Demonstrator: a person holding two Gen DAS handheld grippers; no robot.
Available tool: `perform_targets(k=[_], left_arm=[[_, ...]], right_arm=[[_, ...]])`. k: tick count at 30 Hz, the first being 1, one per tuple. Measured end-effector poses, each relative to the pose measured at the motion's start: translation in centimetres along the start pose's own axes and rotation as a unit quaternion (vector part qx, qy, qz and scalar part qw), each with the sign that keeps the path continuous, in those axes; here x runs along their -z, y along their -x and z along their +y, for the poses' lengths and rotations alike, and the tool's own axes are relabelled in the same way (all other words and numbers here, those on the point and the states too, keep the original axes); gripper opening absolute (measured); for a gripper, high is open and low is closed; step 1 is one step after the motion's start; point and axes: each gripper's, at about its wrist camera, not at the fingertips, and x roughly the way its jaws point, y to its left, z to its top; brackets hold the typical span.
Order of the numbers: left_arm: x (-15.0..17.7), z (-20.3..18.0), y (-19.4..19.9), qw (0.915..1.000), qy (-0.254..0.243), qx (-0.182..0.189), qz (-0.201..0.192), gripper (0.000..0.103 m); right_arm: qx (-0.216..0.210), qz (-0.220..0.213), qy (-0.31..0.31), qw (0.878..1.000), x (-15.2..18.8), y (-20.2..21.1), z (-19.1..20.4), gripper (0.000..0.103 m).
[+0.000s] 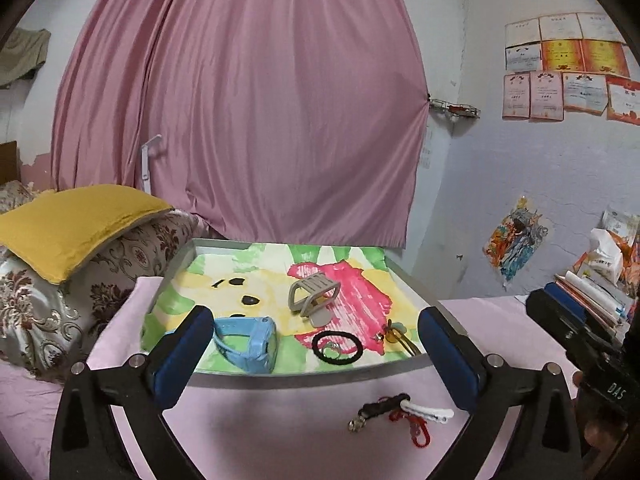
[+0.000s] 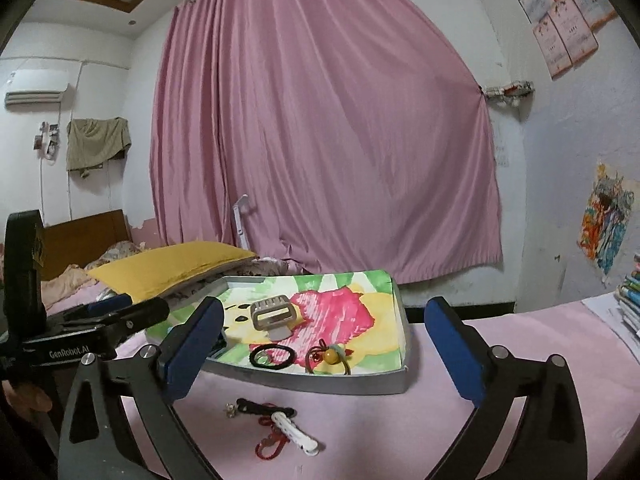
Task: Organize jewelry
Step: 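Open both tools over the tray and pull them back, then grasp the black keychain with the left tool while the right tool grasps the white hair clip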
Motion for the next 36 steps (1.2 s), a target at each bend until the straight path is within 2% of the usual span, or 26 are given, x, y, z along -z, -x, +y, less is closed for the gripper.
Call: perform_targets(k=[5,10,15,22,24,25,26,27,29,32,36], left_arm=[[0.7,0.0,1.8,0.9999,-0.009,-0.002,-0.008,0.102],[1.6,-0.1,2.4,0.9998,-0.02,-0.001,0.007,0.102],[2.5,0.1,1.8,0.9984,-0.026,0.012,0.048,0.102],[3.6,0.2,-0.2,0.9919,-0.042,0.017,0.119,0.102],[3.9,0.1,-1.0,0.9889,-0.047,0.016,0.14,0.102],[4.0,0.0,-1.1,0.9879,-0.048,0.017,0.147,0.102],[4.2,0.0,-1.5,0.9863,-0.049,0.02,0.156,0.101],[4.4,-0.1,-1.8,0.985,-0.05,0.022,0.164,0.099],[4.7,-0.3,-2.4,0.9811,-0.055,0.029,0.183,0.087],[5.2,-0.7,-3.5,0.9746,-0.062,0.04,0.212,0.078],[5.7,-1.1,-4.7,0.9667,-0.057,0.062,0.242,0.068]], right_arm=[[0.006,0.009,0.021,1.0,0.5,1.1,0.3,0.099],[0.005,0.043,0.026,0.999,1.1,1.1,-0.4,0.099],[0.001,0.096,0.032,0.995,1.8,0.3,-1.2,0.099],[-0.008,0.19,0.011,0.982,3.3,-2.1,-2.4,0.098],[-0.015,0.212,0.004,0.977,3.8,-2.8,-2.7,0.088],[-0.02,0.223,0.004,0.975,4.1,-3.1,-2.8,0.072],[-0.022,0.233,0.007,0.972,4.4,-3.4,-2.8,0.063],[-0.024,0.243,0.01,0.97,4.6,-3.7,-2.7,0.06],[-0.034,0.262,0.009,0.965,5.2,-4.3,-2.7,0.054],[-0.056,0.282,0.009,0.958,5.6,-4.9,-2.4,0.046],[-0.076,0.302,0.018,0.95,5.9,-5.8,-1.6,0.045]])
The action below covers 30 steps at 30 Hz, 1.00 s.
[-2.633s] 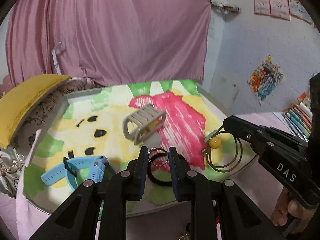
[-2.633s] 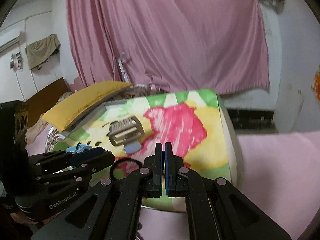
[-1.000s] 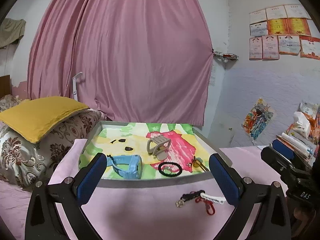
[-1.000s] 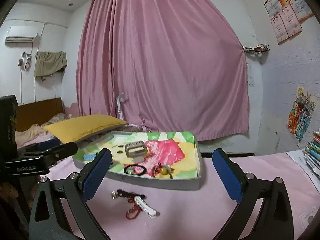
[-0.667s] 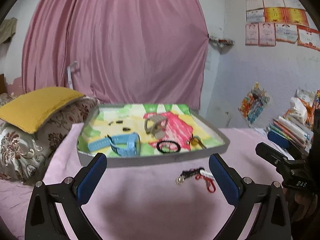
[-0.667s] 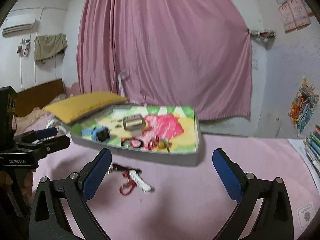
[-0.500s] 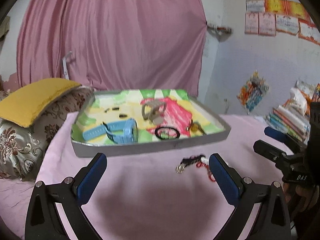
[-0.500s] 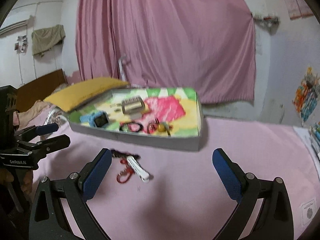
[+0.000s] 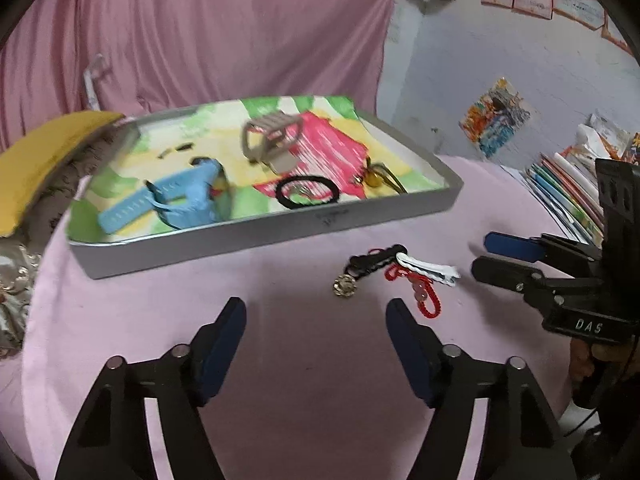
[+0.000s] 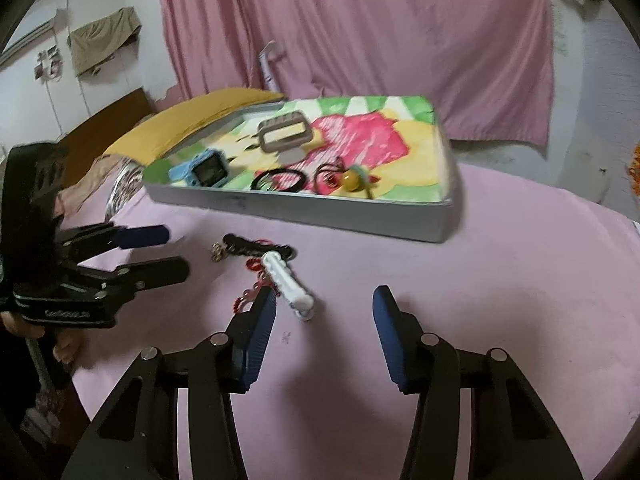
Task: Organize jewelry
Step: 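Grasp the black keychain with the left tool while the right tool grasps the white hair clip, then carry the keychain with the left tool while the right tool carries the white clip into the tray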
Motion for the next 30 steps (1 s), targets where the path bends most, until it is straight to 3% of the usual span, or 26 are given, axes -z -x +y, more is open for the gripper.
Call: perform_targets(k=[5,10,18,20,22,30], left_arm=[[-0.7,-0.5,-1.2,0.9995,-0.006,0.014,0.027,0.056],[-1.3,-1.0,-1.8,0.9992,-0.023,0.005,0.033,0.045],[-1.8,-1.8,-2.5,0.9975,-0.053,0.001,0.046,0.028],[-1.9,-2.0,-2.5,0.9971,-0.059,0.002,0.048,0.022],[-2.0,-2.2,-2.7,0.9965,-0.066,-0.001,0.05,0.016],[-1.8,-2.2,-2.3,0.9972,-0.055,0.01,0.05,0.014]], right_arm=[[-0.005,0.021,0.02,1.0,-0.4,-1.0,0.8,0.044],[-0.003,0.043,0.035,0.998,-0.8,-2.1,1.2,0.039],[0.007,0.053,0.062,0.997,-1.2,-2.7,1.9,0.025],[0.009,0.053,0.07,0.996,-1.3,-2.7,2.1,0.014],[0.008,0.053,0.077,0.996,-1.3,-2.7,2.2,0.014],[0.006,0.037,0.072,0.997,-1.0,-1.7,2.2,0.014]])
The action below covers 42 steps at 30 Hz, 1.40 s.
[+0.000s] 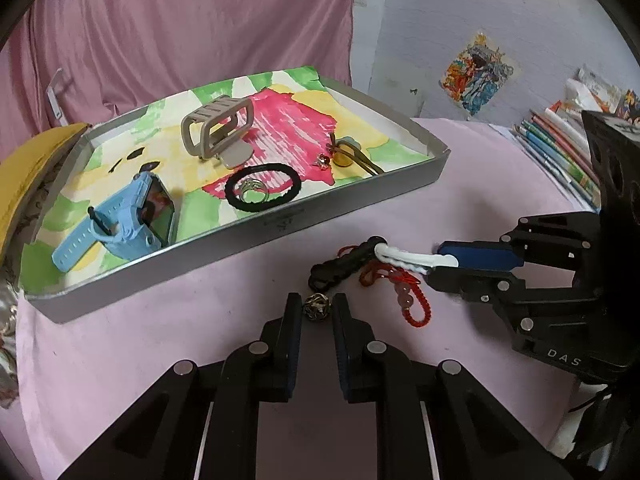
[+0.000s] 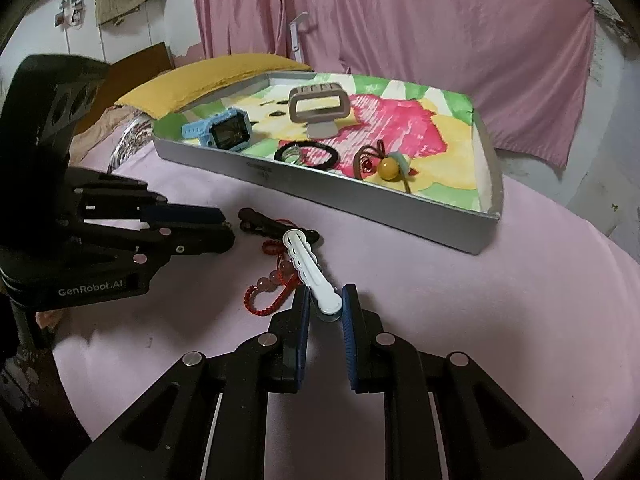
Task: Organize jewelry
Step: 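Carry the keychain with the left tool while the right tool carries the white clip into the tray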
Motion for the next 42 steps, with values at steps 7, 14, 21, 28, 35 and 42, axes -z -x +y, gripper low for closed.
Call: perform_targets(k=[7,14,21,28,35,42], left_arm=[[0.5,0.3,2.0,0.9968,0.05,0.005,-0.061,0.014],[-0.4,1.1,4.5,0.9846,0.087,-0.031,-0.148,0.014],[-2.0,1.6,6.3,0.9625,0.086,-0.079,-0.245,0.014],[-3.6,2.2,6.2,0.9488,0.079,-0.098,-0.29,0.014],[-4.4,2.0,4.6,0.9517,0.07,-0.11,-0.278,0.014],[-4.9,1.8,3.0,0.9612,0.06,-0.11,-0.245,0.014]], right_arm=[[0.006,-0.07,-0.026,0.997,-0.3,2.7,0.3,0.014],[0.031,-0.176,-0.038,0.983,-2.4,5.1,1.0,0.014],[0.049,-0.254,-0.059,0.964,-4.0,5.7,1.1,0.014],[0.066,-0.266,-0.069,0.959,-5.4,4.3,0.5,0.014],[0.077,-0.244,-0.09,0.963,-6.2,2.3,-0.8,0.014],[0.085,-0.212,-0.109,0.967,-6.2,0.8,-1.9,0.014]])
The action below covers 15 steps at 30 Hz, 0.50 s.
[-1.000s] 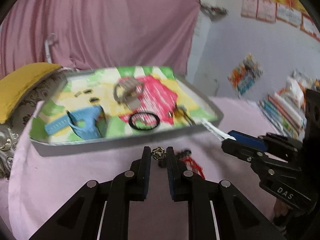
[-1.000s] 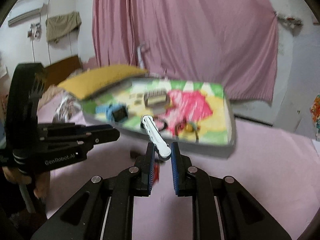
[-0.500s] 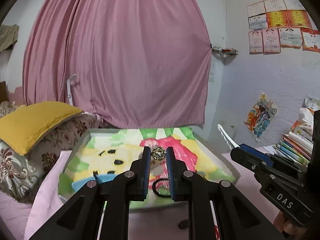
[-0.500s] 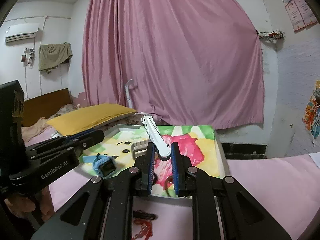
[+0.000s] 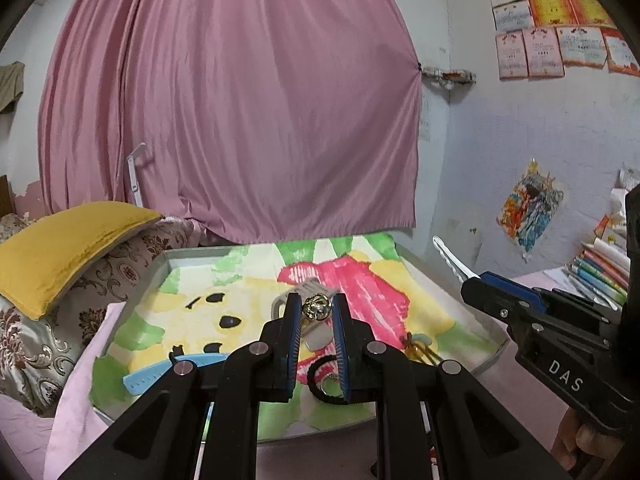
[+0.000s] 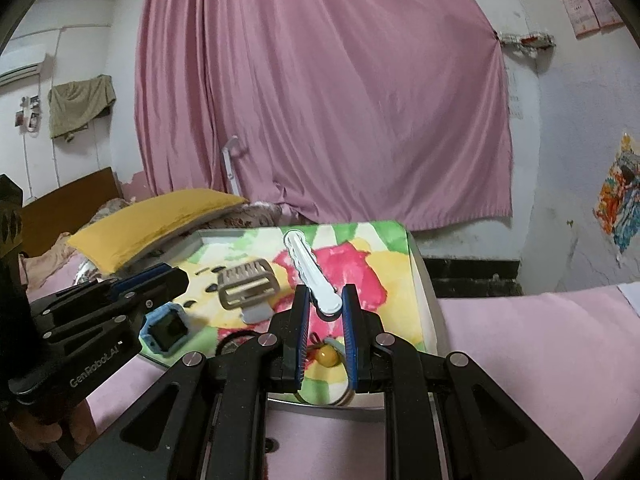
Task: Organize jewelry
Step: 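Carry the keychain with the left tool while the right tool carries the white clip into the tray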
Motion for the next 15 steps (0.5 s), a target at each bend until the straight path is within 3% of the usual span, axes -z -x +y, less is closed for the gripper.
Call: perform_targets(k=[7,15], left_arm=[[0.4,-0.1,-2.1,0.9978,-0.005,0.008,0.065,0.014],[1.0,-1.1,-4.0,0.9889,-0.022,0.021,0.146,0.015]], right_arm=[[-0.011,0.059,-0.034,0.998,0.6,-2.4,-1.6,0.014],[-0.026,0.128,-0.051,0.99,1.7,-4.8,-2.3,0.014]])
